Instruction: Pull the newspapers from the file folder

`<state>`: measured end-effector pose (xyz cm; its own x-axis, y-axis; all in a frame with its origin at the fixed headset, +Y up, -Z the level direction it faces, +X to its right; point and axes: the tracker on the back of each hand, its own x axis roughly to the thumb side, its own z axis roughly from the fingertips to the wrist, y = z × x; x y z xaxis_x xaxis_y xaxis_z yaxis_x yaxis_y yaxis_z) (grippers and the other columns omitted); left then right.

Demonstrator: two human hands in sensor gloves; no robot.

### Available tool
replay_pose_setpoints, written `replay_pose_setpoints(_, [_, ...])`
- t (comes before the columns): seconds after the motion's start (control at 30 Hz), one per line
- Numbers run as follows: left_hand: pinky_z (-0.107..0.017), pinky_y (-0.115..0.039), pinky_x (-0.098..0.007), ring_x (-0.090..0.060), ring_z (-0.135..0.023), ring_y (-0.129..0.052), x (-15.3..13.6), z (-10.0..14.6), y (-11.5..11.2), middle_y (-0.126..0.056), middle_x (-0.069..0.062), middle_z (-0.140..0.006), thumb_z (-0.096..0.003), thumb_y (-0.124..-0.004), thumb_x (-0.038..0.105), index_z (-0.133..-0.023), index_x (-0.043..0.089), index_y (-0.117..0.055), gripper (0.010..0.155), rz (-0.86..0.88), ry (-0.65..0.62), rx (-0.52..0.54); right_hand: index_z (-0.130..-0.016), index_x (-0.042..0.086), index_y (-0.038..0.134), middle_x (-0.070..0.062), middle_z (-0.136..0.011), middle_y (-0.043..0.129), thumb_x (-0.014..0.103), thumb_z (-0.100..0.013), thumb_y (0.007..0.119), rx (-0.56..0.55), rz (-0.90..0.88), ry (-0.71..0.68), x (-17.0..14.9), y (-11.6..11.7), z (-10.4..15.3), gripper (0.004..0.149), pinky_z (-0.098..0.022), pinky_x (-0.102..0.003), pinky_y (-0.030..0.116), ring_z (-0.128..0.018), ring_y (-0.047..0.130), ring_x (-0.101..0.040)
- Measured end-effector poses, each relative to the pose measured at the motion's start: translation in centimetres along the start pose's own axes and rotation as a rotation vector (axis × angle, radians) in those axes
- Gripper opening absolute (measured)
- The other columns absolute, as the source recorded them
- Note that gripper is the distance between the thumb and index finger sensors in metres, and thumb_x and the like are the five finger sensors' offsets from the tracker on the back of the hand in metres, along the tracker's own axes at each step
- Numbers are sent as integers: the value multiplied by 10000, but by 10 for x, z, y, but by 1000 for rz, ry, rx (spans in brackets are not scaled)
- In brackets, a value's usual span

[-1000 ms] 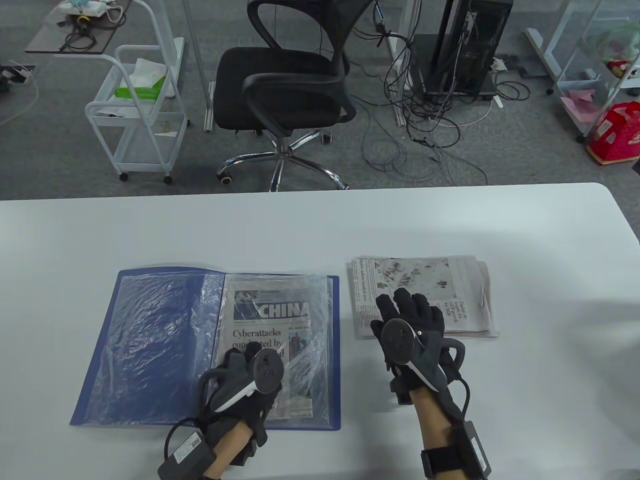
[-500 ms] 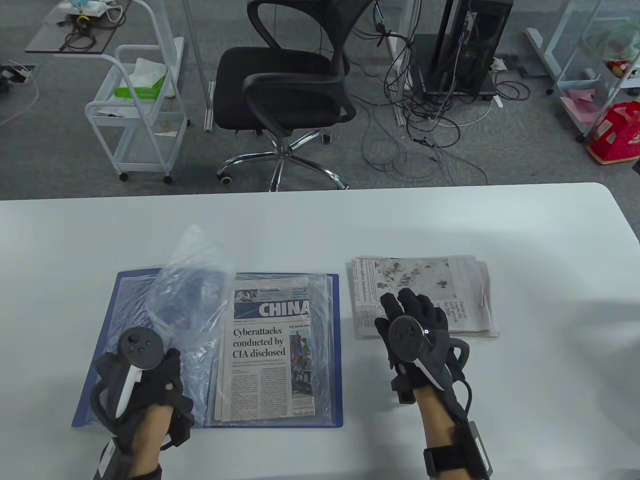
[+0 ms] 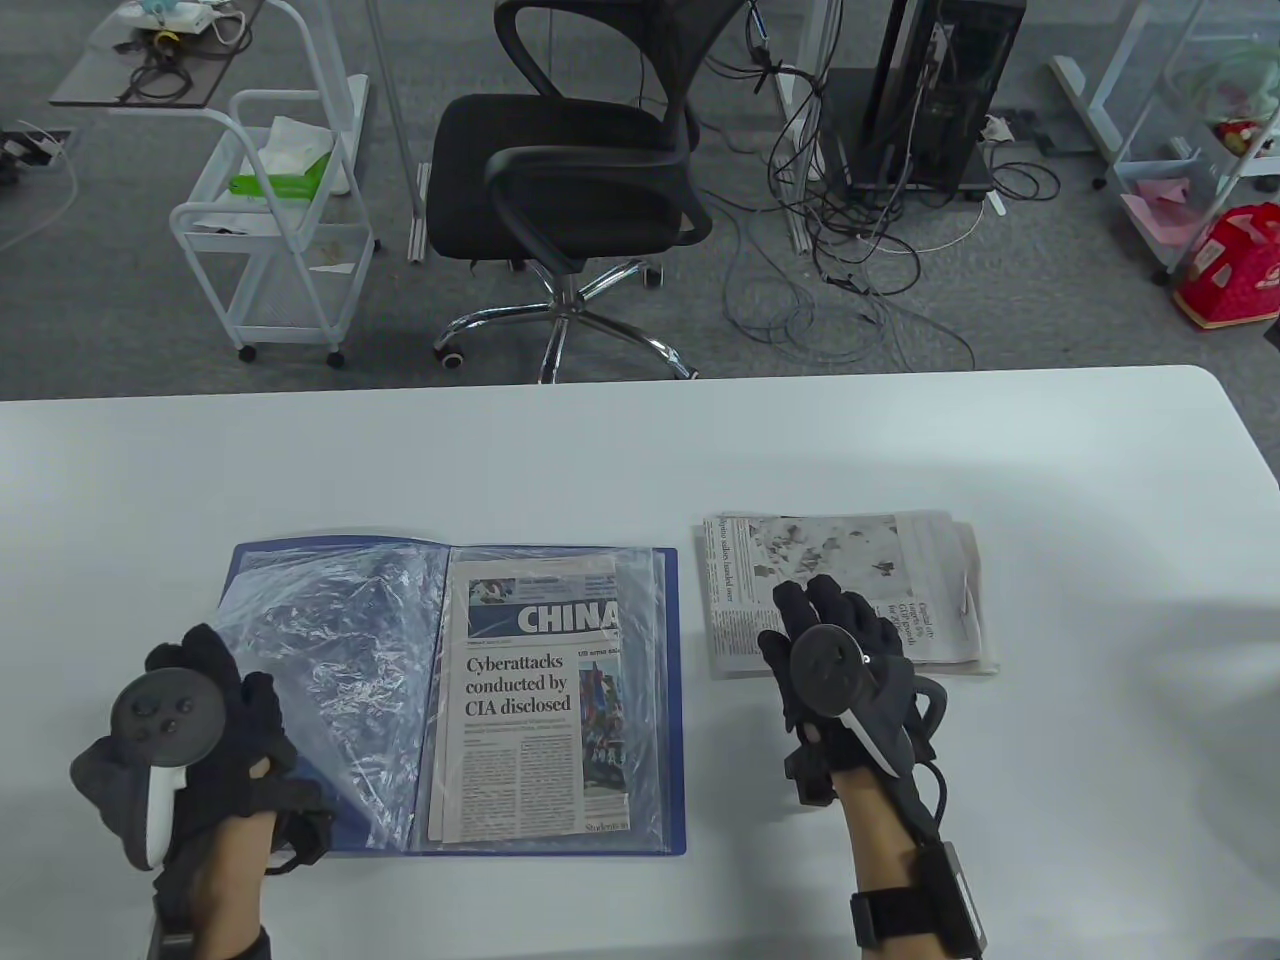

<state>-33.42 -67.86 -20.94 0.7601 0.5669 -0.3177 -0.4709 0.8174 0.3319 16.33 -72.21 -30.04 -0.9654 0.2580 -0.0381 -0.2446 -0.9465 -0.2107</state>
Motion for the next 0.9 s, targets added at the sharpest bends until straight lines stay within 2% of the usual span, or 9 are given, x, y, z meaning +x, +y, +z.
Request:
replay_pose_setpoints(0.13, [-726,-502,-664,-574,-1074,-530,33,10,-2,-534,-173,-1215,-511,-707,299,-1106,192,-697,605,-40,-316,-3,-945,387,685,-9,-1078,704,546,-388,701,-3,-2,-1,0,0,0,580,-699,-621,610,-991,756,-356])
replay_pose_setpoints(0.17, [-734,-498,-657,-559,-1085,-524,41,12,-5,-573,-151,-1215,-511,-710,311,-1089,199,-740,589,-50,-399,-45,-945,388,684,-9,-1077,705,546,-388,701,-3,-1,-2,0,0,0,579,-699,-620,609,-992,757,-352])
replay_pose_setpoints(0.2, [-738,-473,-646,-528,-1095,-517,52,16,-15,-647,-134,-1201,-514,-716,333,-1060,199,-794,567,-41,-520,-156,-946,388,684,-10,-1077,705,546,-388,701,-4,1,-3,0,0,0,580,-698,-620,611,-991,756,-354])
replay_pose_setpoints(0.27, [-737,-445,-642,-519,-1091,-549,66,23,-29,-733,-153,-1166,-505,-737,391,-1018,168,-859,572,-60,-600,-253,-945,386,686,-10,-1077,706,546,-388,701,-4,2,-5,0,0,0,579,-699,-620,610,-990,756,-355])
replay_pose_setpoints(0.37, [-745,-430,-638,-480,-1079,-657,82,34,-51,-875,-154,-1088,-477,-734,498,-954,168,-938,615,-352,-589,-325,-942,385,689,-11,-1075,709,546,-387,701,-1,8,-11,1,0,0,578,-696,-621,611,-990,758,-354])
replay_pose_setpoints(0.47, [-737,-484,-628,-461,-1063,-703,84,35,-66,-893,-148,-1075,-476,-693,540,-956,181,-936,646,-449,-544,-409,-941,383,692,-13,-1074,709,545,-387,701,-2,3,-10,0,-1,0,577,-696,-621,611,-988,759,-356])
replay_pose_setpoints(0.53, [-734,-478,-638,-476,-1069,-667,79,32,-73,-866,-164,-1090,-478,-695,527,-981,167,-910,655,-484,-446,-434,-941,381,692,-12,-1075,708,544,-388,701,-2,1,-11,1,0,0,577,-696,-621,611,-988,758,-356])
replay_pose_setpoints(0.77, [-721,-407,-687,-601,-1064,-417,58,22,-68,-593,-242,-1200,-487,-678,519,-1104,141,-719,724,-634,-151,-359,-940,383,693,-12,-1074,709,544,-387,701,-5,1,-14,1,0,0,576,-696,-622,610,-987,759,-357])
replay_pose_setpoints(0.9, [-714,-357,-697,-602,-1052,-322,60,26,-58,-462,-249,-1210,-484,-688,512,-1113,102,-684,751,-571,-136,-245,-940,385,694,-14,-1073,710,543,-388,701,-4,0,-12,1,0,1,574,-695,-623,610,-987,758,-358])
